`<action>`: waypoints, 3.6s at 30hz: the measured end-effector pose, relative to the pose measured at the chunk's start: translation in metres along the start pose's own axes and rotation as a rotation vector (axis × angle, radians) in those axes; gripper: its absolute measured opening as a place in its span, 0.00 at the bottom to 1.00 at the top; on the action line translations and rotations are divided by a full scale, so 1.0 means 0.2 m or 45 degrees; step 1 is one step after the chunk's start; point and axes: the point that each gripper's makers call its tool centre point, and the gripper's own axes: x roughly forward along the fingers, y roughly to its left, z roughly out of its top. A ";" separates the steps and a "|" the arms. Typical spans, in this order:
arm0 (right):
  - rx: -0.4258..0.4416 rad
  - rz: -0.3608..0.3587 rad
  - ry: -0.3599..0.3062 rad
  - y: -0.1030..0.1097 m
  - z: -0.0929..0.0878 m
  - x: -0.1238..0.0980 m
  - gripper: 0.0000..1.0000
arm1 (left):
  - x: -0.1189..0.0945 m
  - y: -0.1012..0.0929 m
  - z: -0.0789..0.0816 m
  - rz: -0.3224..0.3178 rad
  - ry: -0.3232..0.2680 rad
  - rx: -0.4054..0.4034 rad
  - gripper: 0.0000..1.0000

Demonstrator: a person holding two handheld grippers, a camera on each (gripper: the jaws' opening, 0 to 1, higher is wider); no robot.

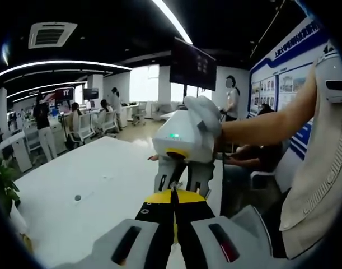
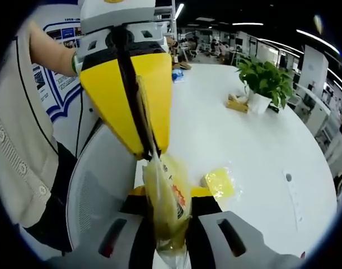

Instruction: Compare the silicone blocks by pressing each to a similar depth, holding the contact briefly, and releasing to observe deformation and rebound differences across the visible hardness samples.

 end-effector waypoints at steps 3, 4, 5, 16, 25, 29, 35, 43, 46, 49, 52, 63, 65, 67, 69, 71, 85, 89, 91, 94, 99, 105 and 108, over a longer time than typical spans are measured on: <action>-0.004 -0.001 0.000 0.00 0.00 0.00 0.11 | 0.00 0.00 0.00 0.004 0.001 0.005 0.00; 0.001 0.002 -0.001 0.00 0.00 0.00 0.11 | 0.00 0.00 0.00 0.006 0.002 0.006 0.00; -0.004 -0.001 -0.001 -0.01 0.00 0.00 0.11 | 0.00 0.01 0.01 0.010 0.003 0.012 0.00; 0.003 0.002 -0.010 -0.01 0.01 -0.01 0.11 | 0.00 0.01 0.02 0.024 0.005 0.029 0.00; -0.005 0.003 -0.010 0.00 0.02 -0.02 0.12 | 0.00 0.01 0.03 0.030 -0.003 0.034 0.00; -0.004 0.012 -0.004 0.00 0.02 -0.02 0.12 | 0.00 0.01 0.03 0.032 0.001 0.010 0.00; 0.003 0.034 -0.024 0.02 0.03 -0.02 0.12 | -0.01 -0.01 0.04 0.027 -0.003 -0.005 0.00; 0.017 0.044 0.004 0.03 0.02 -0.03 0.13 | -0.01 -0.01 0.04 0.028 -0.019 -0.039 0.00; 0.005 0.040 0.009 0.03 0.02 -0.03 0.13 | -0.01 -0.01 0.04 0.025 -0.018 -0.070 0.00; 0.007 0.039 0.000 0.03 0.03 -0.03 0.14 | -0.02 0.00 0.04 0.024 -0.026 -0.158 0.00; 0.028 0.047 -0.019 0.03 0.04 -0.03 0.15 | -0.02 0.01 0.05 0.027 -0.052 -0.229 0.00; 0.029 0.037 -0.044 0.01 0.03 -0.02 0.17 | -0.01 0.06 0.01 0.014 -0.149 -0.576 0.00; 0.025 0.038 -0.034 0.01 0.02 -0.01 0.18 | 0.00 0.06 0.01 0.015 -0.155 -0.583 0.00; 0.016 0.037 -0.032 0.01 0.01 -0.01 0.18 | 0.00 0.06 0.00 0.015 -0.156 -0.584 0.00; 0.017 0.039 -0.022 0.01 0.00 0.00 0.19 | 0.01 0.07 -0.01 0.023 -0.158 -0.595 0.00; -0.005 0.032 -0.027 0.00 0.00 0.01 0.20 | 0.01 0.07 -0.02 0.029 -0.161 -0.611 0.00; -0.047 0.024 0.020 -0.03 -0.06 0.05 0.31 | 0.05 0.10 -0.13 0.033 -0.111 -0.689 0.00; -0.008 0.004 -0.019 -0.04 -0.05 0.04 0.40 | 0.06 0.11 -0.19 0.042 -0.100 -0.705 0.00; 0.009 -0.013 -0.028 -0.05 -0.07 0.03 0.47 | 0.07 0.10 -0.21 0.018 -0.085 -0.751 0.00; 0.036 -0.046 -0.052 -0.05 -0.09 0.01 0.55 | 0.08 0.12 -0.24 0.060 -0.079 -0.720 0.00; 0.108 -0.145 -0.152 -0.05 -0.11 -0.09 0.61 | 0.10 0.14 -0.28 0.073 -0.077 -0.732 0.00; 0.234 -0.300 -0.349 0.00 -0.14 -0.28 0.65 | 0.13 0.14 -0.31 0.049 -0.059 -0.756 0.00; 0.291 -0.408 -0.458 0.05 -0.17 -0.39 0.67 | 0.16 0.14 -0.32 0.043 -0.056 -0.771 0.00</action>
